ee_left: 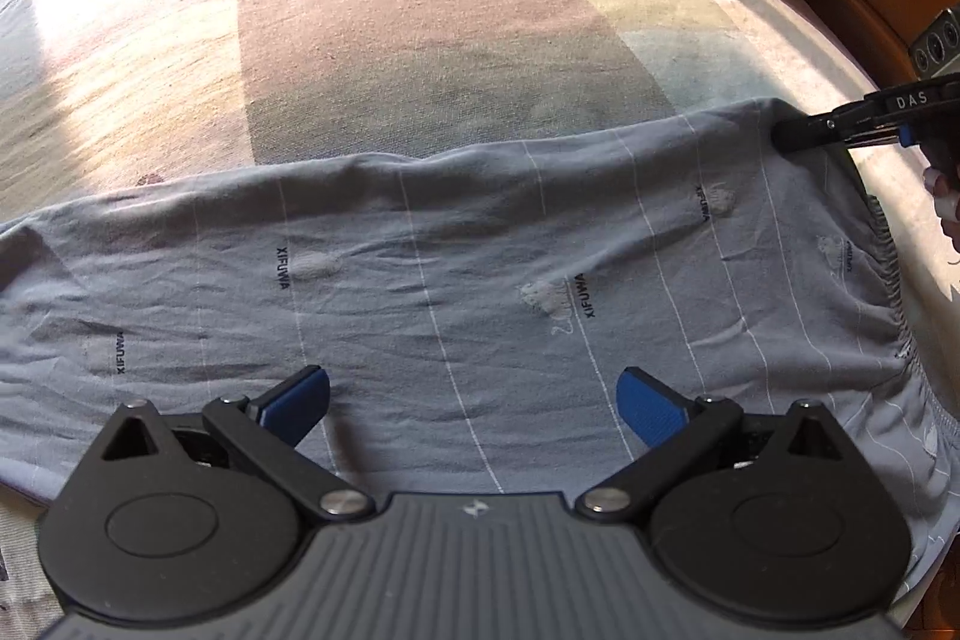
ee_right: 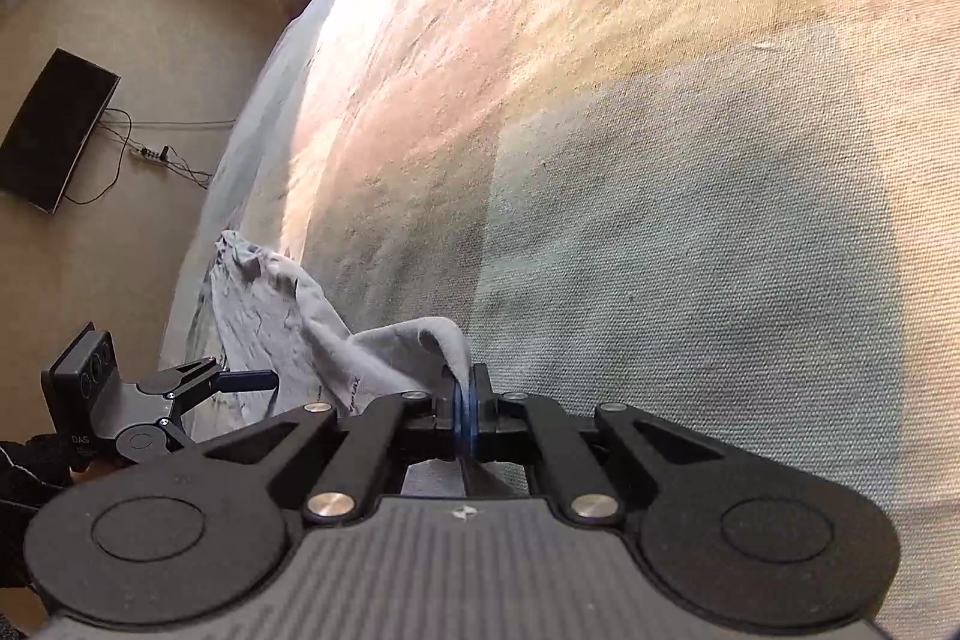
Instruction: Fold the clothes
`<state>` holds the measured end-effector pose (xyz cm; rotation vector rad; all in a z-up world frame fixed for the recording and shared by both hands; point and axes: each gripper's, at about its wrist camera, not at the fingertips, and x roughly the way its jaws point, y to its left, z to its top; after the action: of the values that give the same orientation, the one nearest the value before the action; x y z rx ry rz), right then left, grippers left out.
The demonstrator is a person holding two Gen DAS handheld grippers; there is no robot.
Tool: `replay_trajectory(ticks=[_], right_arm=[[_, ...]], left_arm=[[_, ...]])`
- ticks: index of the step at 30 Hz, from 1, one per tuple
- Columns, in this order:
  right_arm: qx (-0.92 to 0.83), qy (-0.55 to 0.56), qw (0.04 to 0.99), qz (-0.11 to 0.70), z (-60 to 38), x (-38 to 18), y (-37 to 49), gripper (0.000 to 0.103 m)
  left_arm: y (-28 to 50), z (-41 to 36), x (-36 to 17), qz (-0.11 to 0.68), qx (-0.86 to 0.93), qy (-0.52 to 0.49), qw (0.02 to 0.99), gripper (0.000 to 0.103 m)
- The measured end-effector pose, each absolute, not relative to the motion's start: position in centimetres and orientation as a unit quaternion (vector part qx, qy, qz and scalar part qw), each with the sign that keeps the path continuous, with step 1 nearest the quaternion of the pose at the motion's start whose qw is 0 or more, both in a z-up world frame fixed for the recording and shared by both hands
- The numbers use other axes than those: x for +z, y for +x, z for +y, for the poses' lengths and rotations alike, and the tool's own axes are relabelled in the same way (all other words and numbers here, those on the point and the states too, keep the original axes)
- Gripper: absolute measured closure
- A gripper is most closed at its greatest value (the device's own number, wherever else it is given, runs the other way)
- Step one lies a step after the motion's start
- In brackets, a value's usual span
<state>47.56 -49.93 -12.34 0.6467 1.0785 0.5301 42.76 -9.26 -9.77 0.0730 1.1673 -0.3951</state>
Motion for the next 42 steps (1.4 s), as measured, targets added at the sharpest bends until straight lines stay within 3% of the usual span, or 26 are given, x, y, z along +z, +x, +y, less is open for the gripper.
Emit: replay_trajectory(ticks=[3, 4, 7, 13, 22, 28, 32, 38, 42], right_arm=[[0.196, 0.279, 0.794, 0.504, -50.3, -12.4, 47.5, 0.098], [0.171, 0.268, 0.796, 0.514, -50.3, -12.7, 47.6, 0.090], [0.139, 0.266, 0.813, 0.500, -50.1, -12.1, 47.0, 0.081], [0.151, 0.230, 0.836, 0.474, -47.8, -8.8, 44.6, 0.075], [0.252, 0.131, 0.821, 0.496, -36.9, -8.3, 48.3, 0.075], [0.314, 0.133, 0.810, 0.477, -27.8, -8.2, 52.6, 0.078], [0.309, 0.134, 0.787, 0.517, -23.9, -11.0, 53.3, 0.078], [0.295, 0.151, 0.772, 0.543, -23.5, -11.1, 51.5, 0.081], [0.296, 0.110, 0.811, 0.493, -22.8, -8.3, 52.9, 0.080]], left_arm=[[43.0, -9.1, -9.3, 0.540, -0.184, 0.039, 0.820, 0.002], [43.1, -9.0, -9.2, 0.538, -0.182, 0.044, 0.822, 0.002], [43.4, -8.7, -8.6, 0.528, -0.182, 0.052, 0.828, 0.002], [44.6, -8.1, -8.4, 0.514, -0.176, 0.066, 0.837, 0.002], [45.8, -4.7, -8.9, 0.493, -0.132, 0.130, 0.850, 0.002], [46.1, 1.1, -10.1, 0.528, -0.108, 0.057, 0.840, 0.002], [44.0, 2.9, -11.0, 0.538, -0.112, 0.055, 0.834, 0.002], [42.9, 3.8, -11.2, 0.535, -0.125, 0.048, 0.834, 0.002], [43.0, 4.0, -11.3, 0.531, -0.127, 0.043, 0.837, 0.001]])
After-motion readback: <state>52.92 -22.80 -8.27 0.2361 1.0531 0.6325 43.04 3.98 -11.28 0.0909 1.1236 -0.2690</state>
